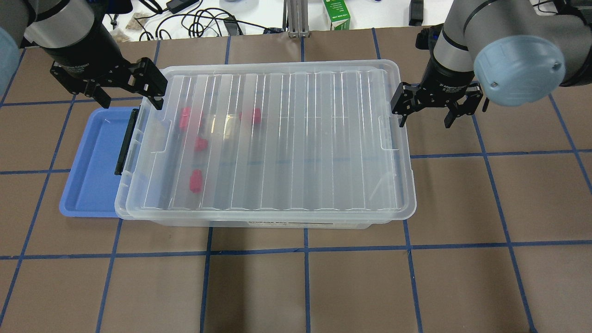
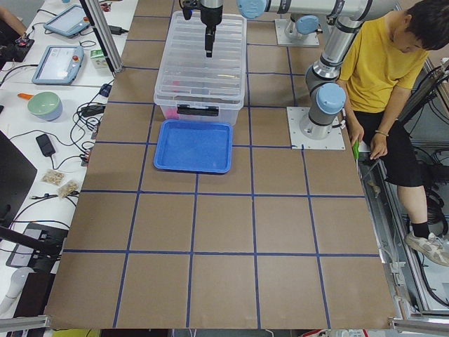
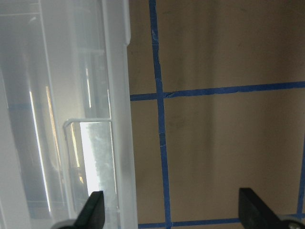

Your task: Place red block in blue tray from box

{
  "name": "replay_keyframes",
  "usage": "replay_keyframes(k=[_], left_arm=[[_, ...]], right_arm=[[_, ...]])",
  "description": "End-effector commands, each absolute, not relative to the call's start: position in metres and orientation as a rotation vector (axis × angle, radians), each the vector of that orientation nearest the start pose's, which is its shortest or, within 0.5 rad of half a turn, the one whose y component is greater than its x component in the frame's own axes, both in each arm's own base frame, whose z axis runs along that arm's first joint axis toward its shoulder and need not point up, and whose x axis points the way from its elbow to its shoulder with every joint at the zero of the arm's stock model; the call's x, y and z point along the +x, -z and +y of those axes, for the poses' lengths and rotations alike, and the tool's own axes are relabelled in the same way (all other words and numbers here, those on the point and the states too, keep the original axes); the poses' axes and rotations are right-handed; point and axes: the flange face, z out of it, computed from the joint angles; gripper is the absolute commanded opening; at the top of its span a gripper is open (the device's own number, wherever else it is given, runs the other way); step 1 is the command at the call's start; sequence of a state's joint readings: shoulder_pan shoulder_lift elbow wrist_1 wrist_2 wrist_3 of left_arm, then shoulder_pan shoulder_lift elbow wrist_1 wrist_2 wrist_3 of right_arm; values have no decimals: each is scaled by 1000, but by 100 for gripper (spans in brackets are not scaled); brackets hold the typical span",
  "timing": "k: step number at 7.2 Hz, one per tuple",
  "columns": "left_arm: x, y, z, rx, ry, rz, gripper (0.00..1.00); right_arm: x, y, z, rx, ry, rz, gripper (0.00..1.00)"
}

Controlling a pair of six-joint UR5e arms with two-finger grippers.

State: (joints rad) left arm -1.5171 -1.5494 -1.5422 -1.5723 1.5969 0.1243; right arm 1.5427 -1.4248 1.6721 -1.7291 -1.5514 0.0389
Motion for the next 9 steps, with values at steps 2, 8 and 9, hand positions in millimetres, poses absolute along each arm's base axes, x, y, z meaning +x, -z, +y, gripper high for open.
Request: replay_keyframes(k=[2,8,9], left_arm=[[-104,-513,-493,109,72,3109,100],[-105,-511,-492,107,68,3112,100],[-105,-511,-492,107,68,3112,100]], right_arm=[[120,-353,-546,93,-196,3116,100],[116,-339,-553,84,-235,3126,100],[114,-339,-553,89,-231,3128,100]])
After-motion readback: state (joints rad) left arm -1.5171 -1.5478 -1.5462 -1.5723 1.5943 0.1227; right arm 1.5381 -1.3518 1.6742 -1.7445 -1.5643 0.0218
